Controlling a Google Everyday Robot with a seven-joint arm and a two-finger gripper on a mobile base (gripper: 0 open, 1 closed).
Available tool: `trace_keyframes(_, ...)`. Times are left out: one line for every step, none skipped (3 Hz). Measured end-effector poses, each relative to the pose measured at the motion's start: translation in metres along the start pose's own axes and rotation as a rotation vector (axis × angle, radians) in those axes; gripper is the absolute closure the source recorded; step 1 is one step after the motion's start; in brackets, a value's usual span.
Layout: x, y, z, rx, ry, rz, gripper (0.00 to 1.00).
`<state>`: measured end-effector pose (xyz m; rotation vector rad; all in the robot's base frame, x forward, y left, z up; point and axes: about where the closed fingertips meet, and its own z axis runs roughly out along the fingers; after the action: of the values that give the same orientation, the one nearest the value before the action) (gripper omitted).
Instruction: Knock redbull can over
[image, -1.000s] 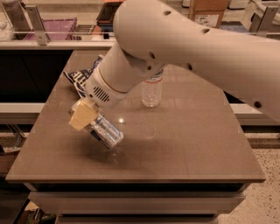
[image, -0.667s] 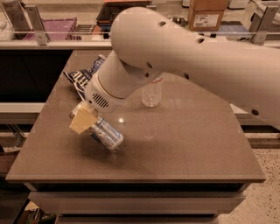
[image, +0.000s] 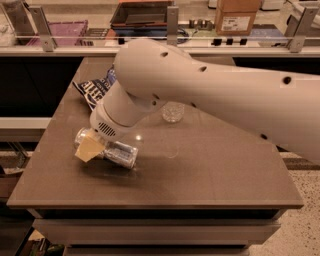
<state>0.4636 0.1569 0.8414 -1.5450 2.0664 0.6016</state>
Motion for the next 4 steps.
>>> trace_keyframes(0.0012, -0.0005, 0.0166, -0.006, -0.013, -0.010, 1.00)
trace_keyframes(0.0008, 0.0009, 0.0251, -0.017, -0.028, -0.012, 0.81)
trace_keyframes(-0.0004, 0.0010, 0.0236, -0.017, -0.028, -0.012, 0.59)
trace_keyframes(-0.0015, 0.0022, 0.0219, -0.014, -0.029, -0.015, 0.35)
